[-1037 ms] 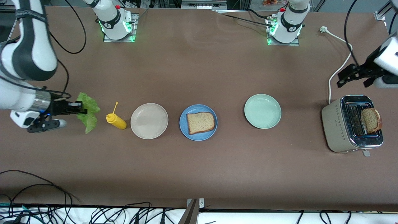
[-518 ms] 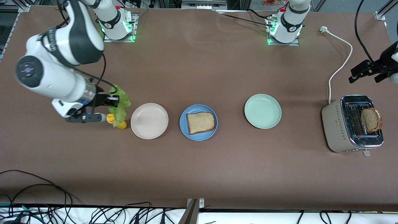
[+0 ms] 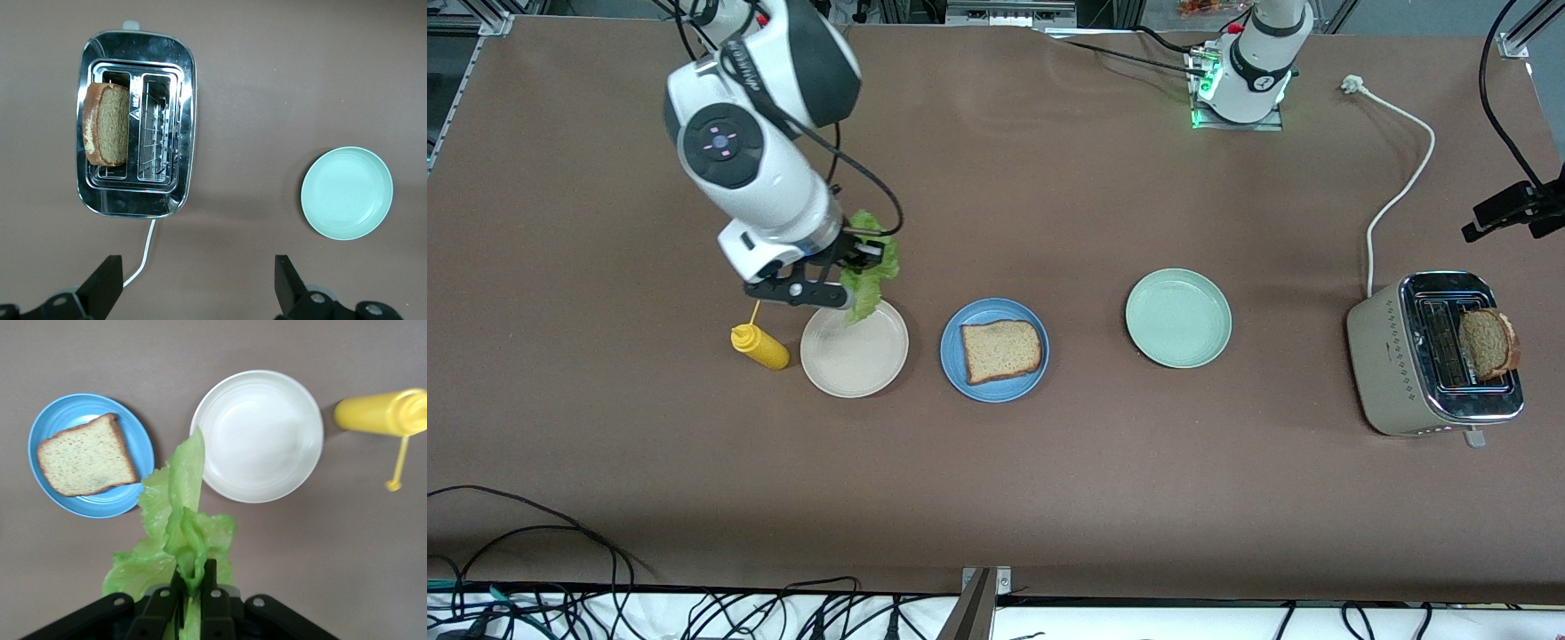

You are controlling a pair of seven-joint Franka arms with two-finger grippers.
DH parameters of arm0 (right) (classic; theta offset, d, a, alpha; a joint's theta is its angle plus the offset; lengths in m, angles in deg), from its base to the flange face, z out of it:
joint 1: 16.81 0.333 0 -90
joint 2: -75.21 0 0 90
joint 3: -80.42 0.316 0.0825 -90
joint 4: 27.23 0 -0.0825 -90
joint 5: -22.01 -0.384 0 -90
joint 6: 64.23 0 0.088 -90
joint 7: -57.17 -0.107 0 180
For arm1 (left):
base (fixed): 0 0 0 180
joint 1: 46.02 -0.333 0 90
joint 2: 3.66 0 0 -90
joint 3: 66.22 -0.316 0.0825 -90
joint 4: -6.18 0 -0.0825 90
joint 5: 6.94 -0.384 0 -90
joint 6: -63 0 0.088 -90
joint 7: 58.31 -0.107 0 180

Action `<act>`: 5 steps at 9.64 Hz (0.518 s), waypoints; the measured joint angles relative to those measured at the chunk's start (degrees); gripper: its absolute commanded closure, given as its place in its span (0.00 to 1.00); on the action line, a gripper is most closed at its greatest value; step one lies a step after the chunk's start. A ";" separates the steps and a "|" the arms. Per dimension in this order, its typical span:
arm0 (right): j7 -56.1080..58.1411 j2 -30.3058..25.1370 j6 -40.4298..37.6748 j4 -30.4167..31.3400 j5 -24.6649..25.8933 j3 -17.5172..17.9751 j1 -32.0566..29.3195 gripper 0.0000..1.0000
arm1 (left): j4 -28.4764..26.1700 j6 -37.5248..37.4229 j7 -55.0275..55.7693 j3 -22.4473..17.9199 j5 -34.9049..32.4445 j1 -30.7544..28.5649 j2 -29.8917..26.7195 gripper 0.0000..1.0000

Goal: Make sandwich in blue plate with both arms
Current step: 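Lift the lettuce with the right gripper and carry it toward the blue plate, then lower the lettuce onto the bread and open the right gripper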

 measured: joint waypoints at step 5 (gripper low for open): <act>-15.95 5.64 8.95 0.05 1.69 -0.10 7.63 1.00 | 0.10 1.03 -0.03 -15.13 -0.70 18.27 0.40 0.00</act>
